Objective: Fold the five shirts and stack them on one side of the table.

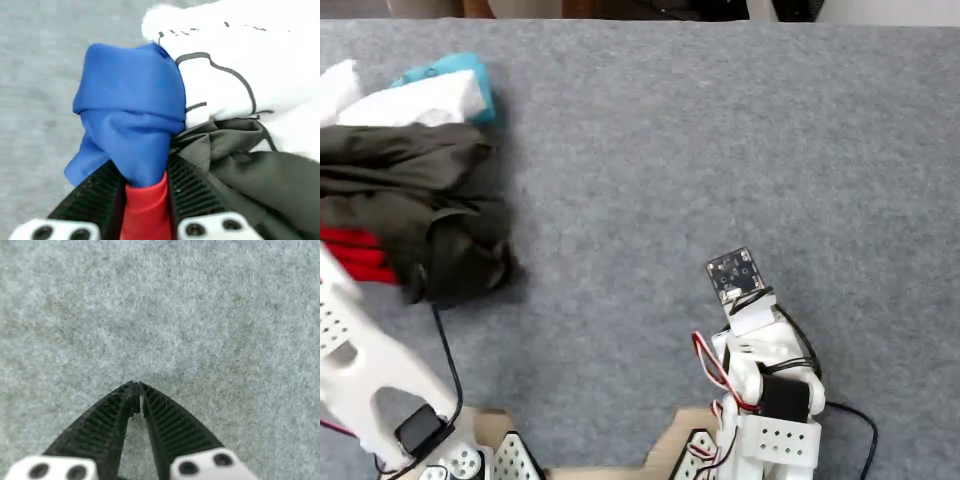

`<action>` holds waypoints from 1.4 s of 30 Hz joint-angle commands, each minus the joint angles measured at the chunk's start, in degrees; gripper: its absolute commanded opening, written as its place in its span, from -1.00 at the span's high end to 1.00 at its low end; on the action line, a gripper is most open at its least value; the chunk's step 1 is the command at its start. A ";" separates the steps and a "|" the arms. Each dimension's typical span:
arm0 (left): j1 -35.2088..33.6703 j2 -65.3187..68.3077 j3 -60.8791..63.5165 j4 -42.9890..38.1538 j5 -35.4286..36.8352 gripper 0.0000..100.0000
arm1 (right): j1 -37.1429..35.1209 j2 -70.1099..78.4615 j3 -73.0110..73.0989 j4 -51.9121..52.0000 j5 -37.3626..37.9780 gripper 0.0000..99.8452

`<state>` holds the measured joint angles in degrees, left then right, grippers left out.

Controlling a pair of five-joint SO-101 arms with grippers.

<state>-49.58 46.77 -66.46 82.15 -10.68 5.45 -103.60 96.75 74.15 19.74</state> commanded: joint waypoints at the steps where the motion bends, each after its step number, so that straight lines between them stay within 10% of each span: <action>1: -4.31 -0.84 -3.69 -2.11 -0.62 0.96 | -0.75 -3.38 0.13 0.18 -0.44 0.99; 9: -7.38 -0.92 -3.43 -1.58 -0.44 0.95 | -0.84 -3.38 0.13 -0.18 -0.53 0.99; 20: -2.64 -1.54 -12.13 18.55 7.03 0.34 | -3.65 -3.38 -4.00 -18.90 10.29 0.98; 26: -0.97 -5.49 -14.86 18.73 8.09 0.34 | -12.44 -2.86 -10.24 -22.24 9.85 0.64; 42: 3.87 -40.84 35.60 18.46 5.10 0.34 | -28.09 36.26 -39.08 -26.29 -3.87 0.62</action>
<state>-48.44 14.68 -40.35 100.18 -5.49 -20.13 -78.02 67.65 49.27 19.47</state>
